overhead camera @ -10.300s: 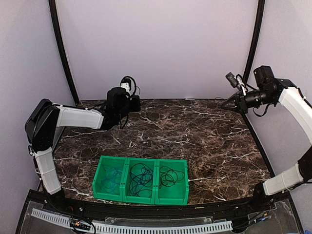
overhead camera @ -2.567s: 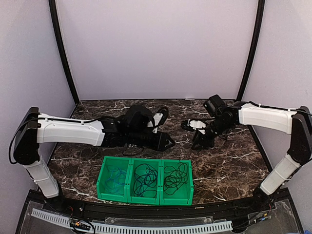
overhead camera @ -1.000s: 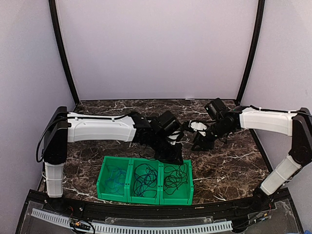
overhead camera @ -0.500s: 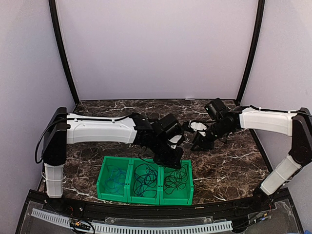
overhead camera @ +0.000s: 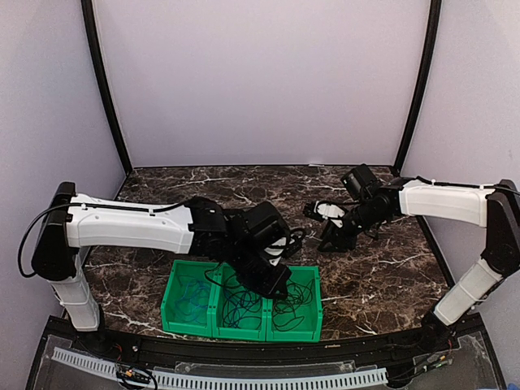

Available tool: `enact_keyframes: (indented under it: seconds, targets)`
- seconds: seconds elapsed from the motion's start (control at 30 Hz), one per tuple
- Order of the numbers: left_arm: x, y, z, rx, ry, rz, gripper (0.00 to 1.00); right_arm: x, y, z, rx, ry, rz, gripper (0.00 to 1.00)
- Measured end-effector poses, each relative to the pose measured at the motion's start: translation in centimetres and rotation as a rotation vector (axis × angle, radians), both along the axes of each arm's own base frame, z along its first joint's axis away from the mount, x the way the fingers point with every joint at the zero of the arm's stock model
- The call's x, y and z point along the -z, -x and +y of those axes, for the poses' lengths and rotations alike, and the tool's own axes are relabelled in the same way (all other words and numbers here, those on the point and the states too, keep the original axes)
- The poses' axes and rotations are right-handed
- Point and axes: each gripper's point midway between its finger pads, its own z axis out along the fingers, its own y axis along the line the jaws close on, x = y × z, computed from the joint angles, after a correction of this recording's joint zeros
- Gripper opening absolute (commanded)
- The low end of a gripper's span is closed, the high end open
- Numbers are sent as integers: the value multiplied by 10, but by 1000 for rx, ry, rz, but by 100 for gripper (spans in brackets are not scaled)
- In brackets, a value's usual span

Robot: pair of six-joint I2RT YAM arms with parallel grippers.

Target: Untangle the cables

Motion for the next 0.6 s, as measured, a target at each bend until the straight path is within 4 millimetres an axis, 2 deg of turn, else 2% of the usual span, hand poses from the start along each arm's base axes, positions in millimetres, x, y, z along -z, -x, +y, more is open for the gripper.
enact_keyframes:
  seconds: [0.17,0.27,0.37,0.43,0.6]
  targets:
    - [6,9,5,54,-16,-32,0,3,2,-1,1,4,8,44]
    - [-1,19,0,118,-7,-111,0,5,3,-2,4,9,12,44]
    - [-17,26,-2,152,20,-190,0,5,3,-3,5,9,13,44]
    - [-32,25,-3,144,44,-258,0,6,3,-3,9,9,16,44]
    - [-78,-8,2,16,118,-453,0,7,4,-3,16,9,22,44]
